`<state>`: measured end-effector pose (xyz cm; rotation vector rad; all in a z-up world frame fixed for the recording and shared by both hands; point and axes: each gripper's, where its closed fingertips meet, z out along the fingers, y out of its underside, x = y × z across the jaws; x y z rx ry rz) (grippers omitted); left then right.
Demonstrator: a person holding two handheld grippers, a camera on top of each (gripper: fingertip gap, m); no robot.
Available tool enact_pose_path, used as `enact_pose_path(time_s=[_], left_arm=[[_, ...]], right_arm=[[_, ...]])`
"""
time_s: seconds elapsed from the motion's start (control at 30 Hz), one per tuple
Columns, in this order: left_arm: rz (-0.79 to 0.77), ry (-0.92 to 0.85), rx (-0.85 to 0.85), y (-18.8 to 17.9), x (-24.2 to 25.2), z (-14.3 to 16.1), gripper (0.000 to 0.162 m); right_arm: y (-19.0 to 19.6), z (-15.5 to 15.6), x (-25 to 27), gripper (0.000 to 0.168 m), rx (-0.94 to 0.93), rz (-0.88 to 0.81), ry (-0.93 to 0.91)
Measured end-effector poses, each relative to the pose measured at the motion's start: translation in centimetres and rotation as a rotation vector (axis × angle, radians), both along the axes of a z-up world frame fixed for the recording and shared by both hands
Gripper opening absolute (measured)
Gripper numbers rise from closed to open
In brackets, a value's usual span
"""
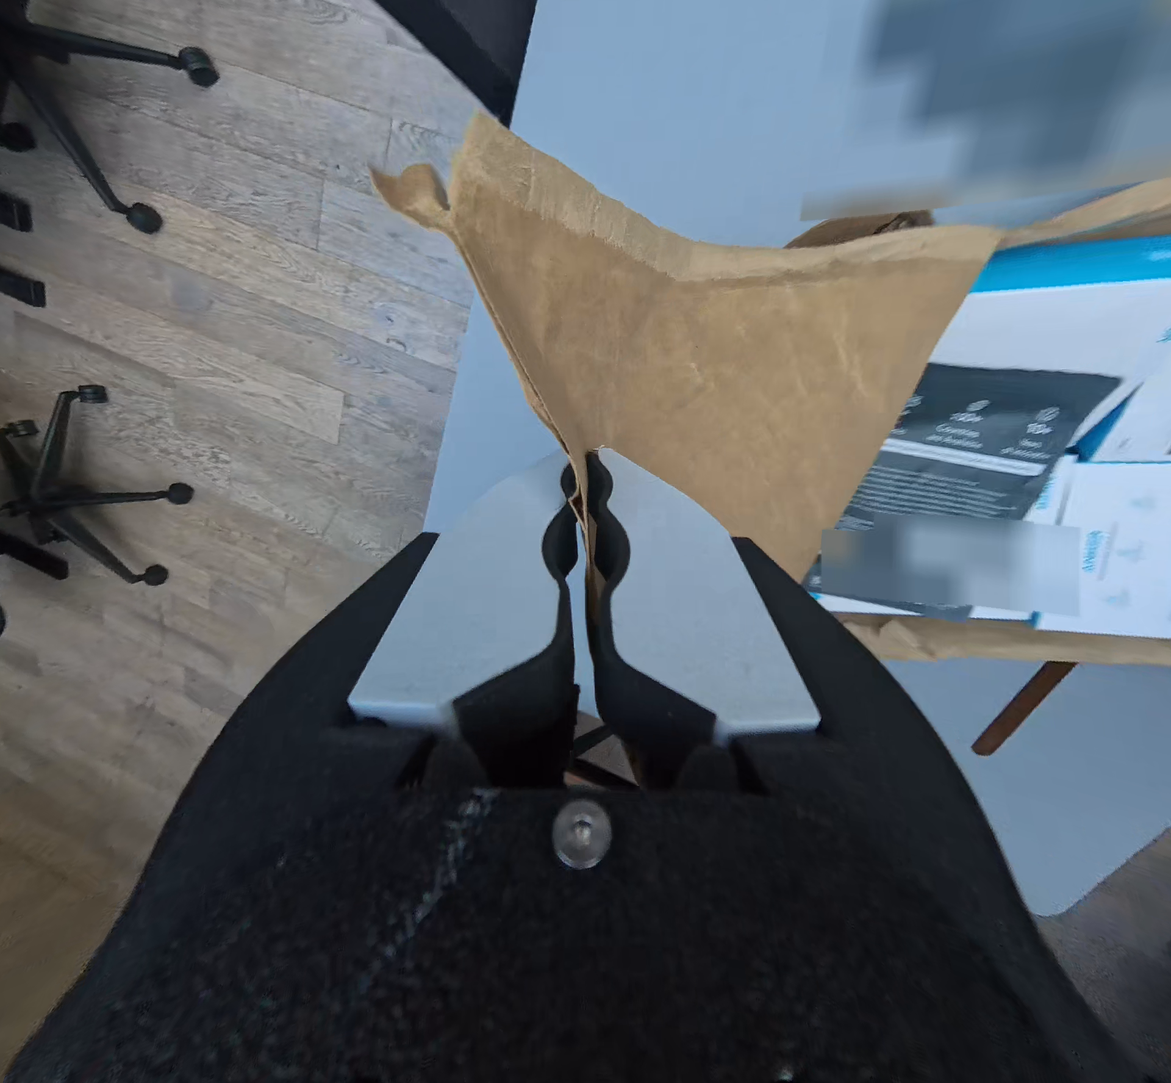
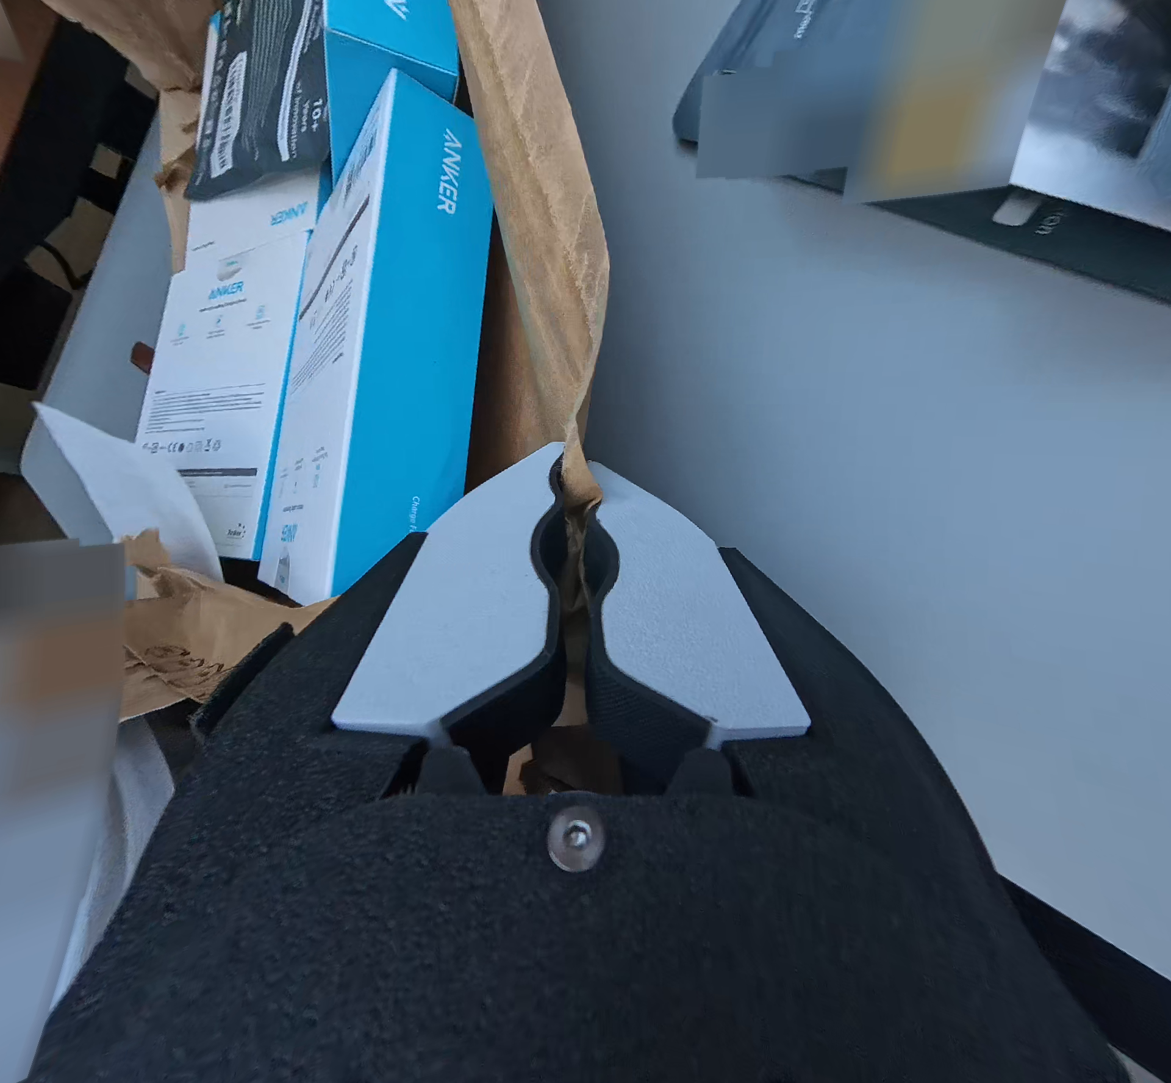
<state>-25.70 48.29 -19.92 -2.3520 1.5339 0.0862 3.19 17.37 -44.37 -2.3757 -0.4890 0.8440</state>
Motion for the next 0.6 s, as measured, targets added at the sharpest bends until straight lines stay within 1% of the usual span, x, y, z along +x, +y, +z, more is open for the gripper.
enact_pose_path(time_s=[0.03,0.1,0.13,0.17,0.23,0.3,0.37,0.43,0.5,0.57,0.6], left_arm=[[0.021,0.015,0.018,1.0,-1.1,-0.2,0.0],[0.092,-0.013,0.006,2.4,-3.2,-0.8,0.0],[0.133,0.008,0.037,3.4,-5.0,-1.2,0.0],[0.156,0.075,0.082,4.5,-7.5,-1.6,0.0],[0.25,-0.002,0.026,4.5,-10.0,-2.9,0.0],[0.325,-0.034,0.015,4.6,-12.4,-4.0,0.0],[0.37,0.005,0.026,4.7,-15.1,-5.3,0.0],[0.378,0.101,0.096,5.2,-17.6,-6.5,0.0],[0.344,0.215,0.192,5.9,-18.9,-6.9,0.0],[0.266,0.276,0.287,6.5,-19.0,-6.2,0.005],[0.238,0.252,0.321,6.6,-18.3,-5.1,0.007]], right_arm=[[0.4,-0.1,1.0,0.0,0.0,-0.005,-0.033],[1.0,-0.6,2.5,0.0,-0.003,0.002,-0.107],[1.4,-0.7,3.1,0.0,-0.004,0.006,-0.133],[1.7,-0.9,3.7,0.0,-0.005,0.011,-0.169],[2.6,-0.9,4.4,0.0,0.013,0.015,-0.211],[3.6,-0.3,4.3,0.0,0.034,0.028,-0.235],[4.9,0.3,3.6,0.0,0.065,0.058,-0.282],[6.1,0.7,2.0,0.0,0.061,0.091,-0.301],[6.6,0.8,-0.3,0.0,-0.004,0.119,-0.26],[6.4,0.6,-2.4,0.0,-0.059,0.155,-0.247],[6.0,0.3,-3.1,0.002,-0.067,0.185,-0.272]])
